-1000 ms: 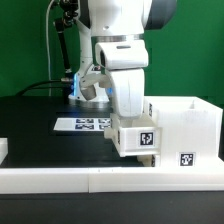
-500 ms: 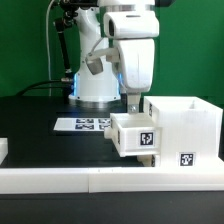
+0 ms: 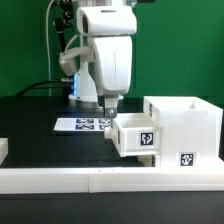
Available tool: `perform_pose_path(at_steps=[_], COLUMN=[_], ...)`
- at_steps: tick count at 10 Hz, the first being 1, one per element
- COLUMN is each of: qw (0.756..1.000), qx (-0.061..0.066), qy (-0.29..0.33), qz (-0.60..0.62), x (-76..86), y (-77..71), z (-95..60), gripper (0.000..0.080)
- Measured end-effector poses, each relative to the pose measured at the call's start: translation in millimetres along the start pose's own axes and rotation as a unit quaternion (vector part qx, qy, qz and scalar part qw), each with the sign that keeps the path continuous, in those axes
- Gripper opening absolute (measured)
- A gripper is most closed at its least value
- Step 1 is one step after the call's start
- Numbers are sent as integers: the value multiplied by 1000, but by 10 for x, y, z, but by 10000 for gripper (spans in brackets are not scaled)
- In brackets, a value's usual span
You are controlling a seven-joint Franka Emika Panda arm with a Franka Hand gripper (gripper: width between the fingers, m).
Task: Assemble drawer
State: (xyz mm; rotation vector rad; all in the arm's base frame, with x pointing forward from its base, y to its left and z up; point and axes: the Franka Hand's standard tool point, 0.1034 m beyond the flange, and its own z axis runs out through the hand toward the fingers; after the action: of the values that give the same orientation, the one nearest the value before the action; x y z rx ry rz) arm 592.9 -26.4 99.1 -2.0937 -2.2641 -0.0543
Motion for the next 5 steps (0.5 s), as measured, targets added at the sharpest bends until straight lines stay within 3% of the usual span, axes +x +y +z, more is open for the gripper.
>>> perform_pose_path(at_steps=[1, 5], qw=[1000, 1000], qx=[-4, -3], qy=[-3, 15], qz=[-9, -18], x=[6, -79], y=[83, 55], z=[3, 38], gripper=[649, 649])
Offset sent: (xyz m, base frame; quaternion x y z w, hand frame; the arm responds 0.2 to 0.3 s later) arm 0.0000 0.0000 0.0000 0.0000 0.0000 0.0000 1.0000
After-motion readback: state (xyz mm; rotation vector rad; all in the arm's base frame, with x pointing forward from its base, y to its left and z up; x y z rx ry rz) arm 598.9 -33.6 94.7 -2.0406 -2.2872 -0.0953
